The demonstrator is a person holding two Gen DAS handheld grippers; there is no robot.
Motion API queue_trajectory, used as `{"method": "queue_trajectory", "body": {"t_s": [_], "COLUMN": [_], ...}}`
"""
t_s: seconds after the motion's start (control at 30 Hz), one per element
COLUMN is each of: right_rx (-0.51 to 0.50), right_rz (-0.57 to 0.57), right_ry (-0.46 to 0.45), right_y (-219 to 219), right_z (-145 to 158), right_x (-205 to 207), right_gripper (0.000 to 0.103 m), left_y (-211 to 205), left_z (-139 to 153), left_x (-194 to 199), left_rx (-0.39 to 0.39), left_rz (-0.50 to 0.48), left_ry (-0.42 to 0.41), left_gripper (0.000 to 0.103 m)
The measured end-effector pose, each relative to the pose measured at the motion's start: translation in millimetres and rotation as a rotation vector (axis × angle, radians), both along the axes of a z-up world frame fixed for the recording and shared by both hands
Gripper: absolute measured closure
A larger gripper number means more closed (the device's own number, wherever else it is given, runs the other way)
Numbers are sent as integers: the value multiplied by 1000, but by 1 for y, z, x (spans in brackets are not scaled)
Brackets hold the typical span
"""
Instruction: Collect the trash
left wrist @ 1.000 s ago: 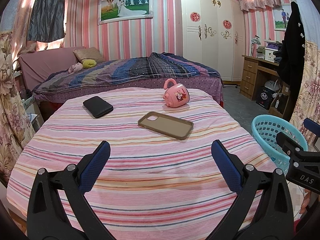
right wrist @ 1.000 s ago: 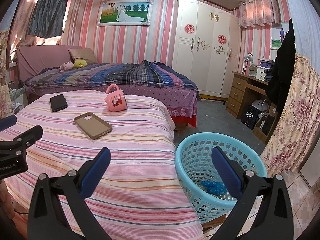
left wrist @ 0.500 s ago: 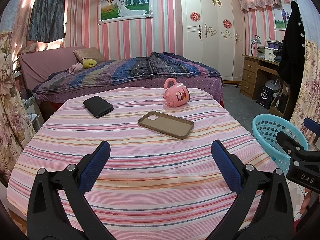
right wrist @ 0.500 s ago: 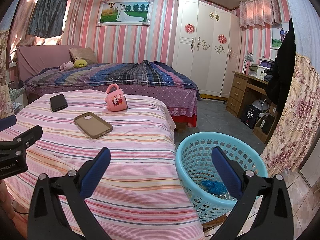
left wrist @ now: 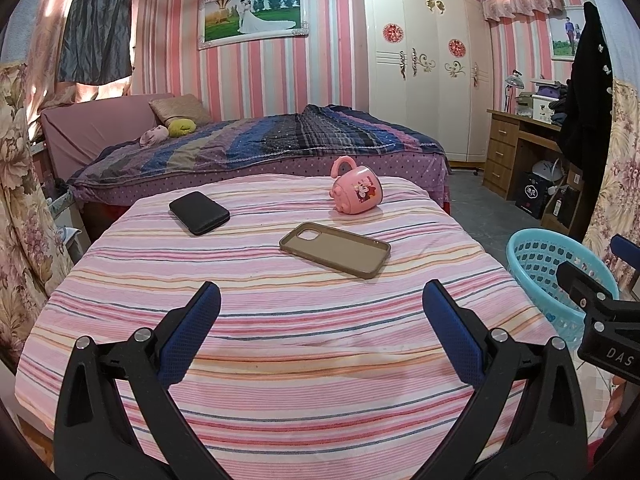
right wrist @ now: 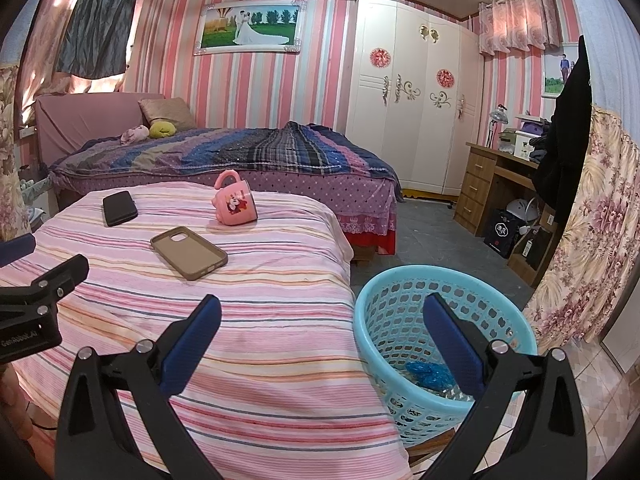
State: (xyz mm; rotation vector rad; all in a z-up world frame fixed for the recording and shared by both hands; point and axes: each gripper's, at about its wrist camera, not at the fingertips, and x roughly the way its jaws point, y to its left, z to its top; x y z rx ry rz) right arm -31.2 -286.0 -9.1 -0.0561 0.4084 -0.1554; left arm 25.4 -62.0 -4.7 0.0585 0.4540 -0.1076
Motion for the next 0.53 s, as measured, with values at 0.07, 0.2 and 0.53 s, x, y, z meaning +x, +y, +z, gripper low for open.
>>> {"method": "queue_trajectory", "body": {"t_s": [0.07, 0.2, 0.53], "right_rx": [0, -1, -3], "right_rz": [0, 0, -1], "right_ry": [0, -2, 2], "right_y": [1, 1, 2], "right_z": [1, 2, 2], "right_x": [1, 1, 2], "right_gripper": [4, 4, 4], "left_y": [0, 0, -1], "left_z": [0, 0, -1], "left_x": [0, -1, 1], "left_rx": [1, 4, -16], "left_rz": [-1, -1, -3], "left_ry": [-1, 1, 35], "left_gripper": [5, 5, 5]}}
